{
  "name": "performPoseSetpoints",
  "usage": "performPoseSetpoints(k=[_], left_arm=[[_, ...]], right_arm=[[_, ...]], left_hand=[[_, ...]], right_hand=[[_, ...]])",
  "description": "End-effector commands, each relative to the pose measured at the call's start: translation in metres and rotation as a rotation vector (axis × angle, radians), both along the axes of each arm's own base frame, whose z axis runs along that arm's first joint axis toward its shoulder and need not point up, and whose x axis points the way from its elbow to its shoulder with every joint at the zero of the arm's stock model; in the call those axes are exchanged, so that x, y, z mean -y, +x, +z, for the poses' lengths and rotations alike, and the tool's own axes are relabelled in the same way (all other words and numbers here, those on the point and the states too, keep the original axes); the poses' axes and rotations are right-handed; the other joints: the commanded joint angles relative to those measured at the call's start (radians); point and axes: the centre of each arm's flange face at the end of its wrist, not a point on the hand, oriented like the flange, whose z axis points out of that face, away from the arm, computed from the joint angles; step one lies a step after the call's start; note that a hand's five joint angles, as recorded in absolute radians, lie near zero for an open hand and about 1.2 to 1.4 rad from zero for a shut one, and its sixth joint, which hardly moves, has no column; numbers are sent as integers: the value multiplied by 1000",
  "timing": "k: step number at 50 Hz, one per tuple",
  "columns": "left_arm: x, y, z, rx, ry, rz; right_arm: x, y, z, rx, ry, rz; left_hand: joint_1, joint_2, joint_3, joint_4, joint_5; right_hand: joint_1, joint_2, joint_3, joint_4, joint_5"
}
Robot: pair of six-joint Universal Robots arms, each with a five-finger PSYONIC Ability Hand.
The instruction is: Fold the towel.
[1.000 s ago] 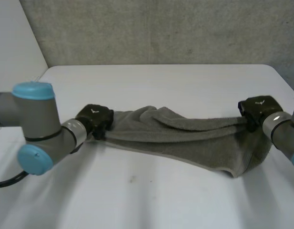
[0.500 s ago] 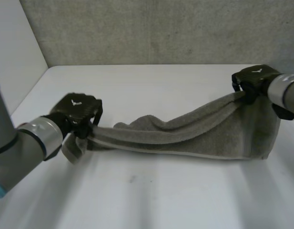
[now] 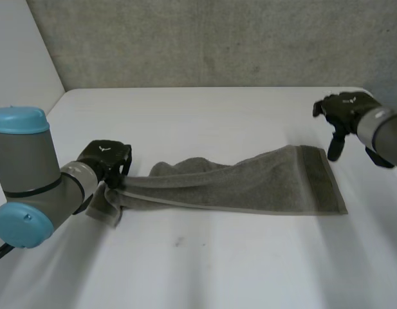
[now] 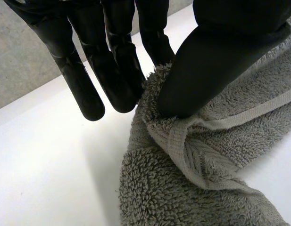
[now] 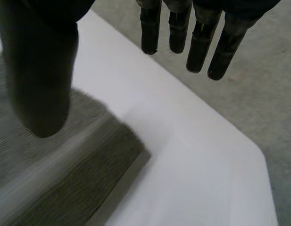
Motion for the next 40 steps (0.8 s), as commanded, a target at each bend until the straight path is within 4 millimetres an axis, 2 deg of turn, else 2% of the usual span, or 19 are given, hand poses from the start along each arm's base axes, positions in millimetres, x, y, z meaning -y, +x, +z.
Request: performPoseSetpoints(k=[1,2,5,7,16,26,40], left_arm=[[-2,0,-2,-5,4,-1],[-3,0,-1,-6,2,-1],[-3,0,-2,-6,4,-1],[-3,0,-1,-6,2,-1],[-3,0,-1,-7,3,-1],[-4,1,-3,-6,6,-1],[-4,1,-4,-8,0,-1]], right_arm=[[-45,-11,-41,-65,61,149],[-51,-15,-52,-71,77,162],[-55,-18,-63,-69,88,167],[-60,-22,-81,-66,83,169],[-53,-25,-114,-66,28,158],[-40,-40,-126,-88,41,122],[-28,-45,-135,-87,33,122]], left_hand=[[224,183,181,180,207],[224,183,181,180,207],[224,183,181,180,207],[224,183,181,180,207],[224,183,181,180,207],[224,183,181,180,207],[224,183,181,180,207]], right_hand=[[88,112,90,89,76],[103,127,105,104,91],[106,130,108,107,94],[103,127,105,104,92],[176,201,178,177,165],[241,265,242,242,229],[405,430,407,406,394]])
